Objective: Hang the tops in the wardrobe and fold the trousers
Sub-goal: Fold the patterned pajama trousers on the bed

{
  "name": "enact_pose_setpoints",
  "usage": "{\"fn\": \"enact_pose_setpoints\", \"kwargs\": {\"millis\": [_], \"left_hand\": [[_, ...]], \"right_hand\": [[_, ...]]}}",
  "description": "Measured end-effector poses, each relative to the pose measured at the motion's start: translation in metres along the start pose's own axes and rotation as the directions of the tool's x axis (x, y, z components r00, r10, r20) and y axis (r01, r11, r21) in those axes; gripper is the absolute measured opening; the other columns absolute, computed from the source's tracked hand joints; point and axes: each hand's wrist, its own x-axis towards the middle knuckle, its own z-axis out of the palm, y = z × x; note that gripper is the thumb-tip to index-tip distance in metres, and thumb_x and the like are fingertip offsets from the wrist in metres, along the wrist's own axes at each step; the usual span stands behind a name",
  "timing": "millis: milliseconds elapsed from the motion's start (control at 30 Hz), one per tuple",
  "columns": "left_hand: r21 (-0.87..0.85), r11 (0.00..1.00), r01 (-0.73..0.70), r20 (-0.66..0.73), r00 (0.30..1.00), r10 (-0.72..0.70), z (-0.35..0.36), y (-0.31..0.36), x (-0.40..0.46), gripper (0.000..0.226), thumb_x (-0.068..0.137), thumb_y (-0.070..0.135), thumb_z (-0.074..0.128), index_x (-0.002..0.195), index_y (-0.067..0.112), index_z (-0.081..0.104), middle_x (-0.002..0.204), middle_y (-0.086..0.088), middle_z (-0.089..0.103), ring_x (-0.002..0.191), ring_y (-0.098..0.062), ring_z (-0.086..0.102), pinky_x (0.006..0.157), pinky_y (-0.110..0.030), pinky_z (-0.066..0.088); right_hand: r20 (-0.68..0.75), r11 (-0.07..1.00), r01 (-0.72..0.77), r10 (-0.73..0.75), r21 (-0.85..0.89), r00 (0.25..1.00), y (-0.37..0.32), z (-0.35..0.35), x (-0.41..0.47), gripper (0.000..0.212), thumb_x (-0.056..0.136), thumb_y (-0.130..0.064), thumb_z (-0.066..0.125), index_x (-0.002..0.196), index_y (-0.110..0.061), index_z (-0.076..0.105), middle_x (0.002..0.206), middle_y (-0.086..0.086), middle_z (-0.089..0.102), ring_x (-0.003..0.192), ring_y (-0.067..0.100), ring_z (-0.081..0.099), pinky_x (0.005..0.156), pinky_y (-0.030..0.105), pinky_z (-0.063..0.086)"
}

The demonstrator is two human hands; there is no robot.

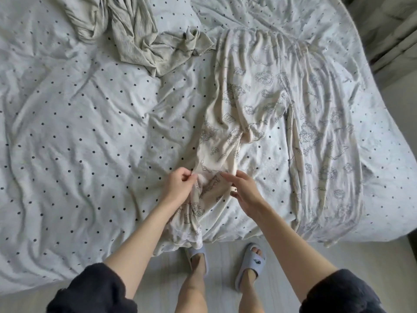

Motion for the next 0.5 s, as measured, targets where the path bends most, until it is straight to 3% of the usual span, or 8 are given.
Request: {"fn": "enact_pose_setpoints", "kwargs": {"millis": [100, 200, 400, 500], "left_hand": [[-0.265, 0.954, 0.138, 0.068, 0.990, -0.125, -0.012, -0.006, -0.011, 0.015, 0.096, 0.017, 0.051, 0.082, 0.013, 0.051, 0.081, -0.006, 0.059, 0.073, -0.019, 0.056, 0.074, -0.034, 0.046], [-0.293, 0.934, 0.204, 0.066, 0.979, -0.193, -0.020, -0.015, -0.021, 0.015, 0.098, 0.022, 0.048, 0.086, 0.013, 0.049, 0.089, -0.011, 0.060, 0.082, -0.026, 0.058, 0.080, -0.045, 0.048], [-0.221, 0.964, 0.149, 0.003, 0.988, -0.152, -0.017, -0.010, -0.036, 0.023, 0.099, 0.024, 0.044, 0.108, 0.004, 0.051, 0.088, -0.006, 0.060, 0.081, -0.020, 0.056, 0.071, -0.031, 0.043], [-0.208, 0.970, 0.126, 0.042, 0.992, -0.120, -0.009, -0.004, -0.059, 0.024, 0.096, 0.026, 0.050, 0.106, 0.005, 0.055, 0.090, -0.004, 0.060, 0.083, -0.018, 0.054, 0.072, -0.028, 0.041]], "right_hand": [[-0.022, 0.999, -0.002, 0.003, 0.045, 1.000, 0.006, -0.024, -0.015, 0.003, 0.086, -0.012, 0.062, 0.087, -0.011, 0.060, 0.083, 0.002, 0.065, 0.077, 0.014, 0.055, 0.069, 0.027, 0.035], [-0.043, 0.998, 0.007, -0.004, 0.058, 0.999, 0.012, -0.042, -0.036, 0.005, 0.084, -0.012, 0.065, 0.086, -0.011, 0.061, 0.072, 0.000, 0.062, 0.061, 0.010, 0.047, 0.058, 0.024, 0.029], [0.017, 0.994, -0.043, 0.041, 0.105, 0.999, 0.018, -0.065, -0.072, 0.023, 0.074, -0.022, 0.073, 0.086, -0.006, 0.062, 0.073, 0.005, 0.057, 0.061, 0.011, 0.040, 0.056, 0.023, 0.028], [0.058, 0.993, -0.040, 0.033, 0.115, 0.998, 0.017, -0.076, -0.085, 0.027, 0.071, -0.027, 0.073, 0.080, -0.004, 0.062, 0.070, 0.005, 0.059, 0.062, 0.014, 0.045, 0.059, 0.024, 0.031]]}}
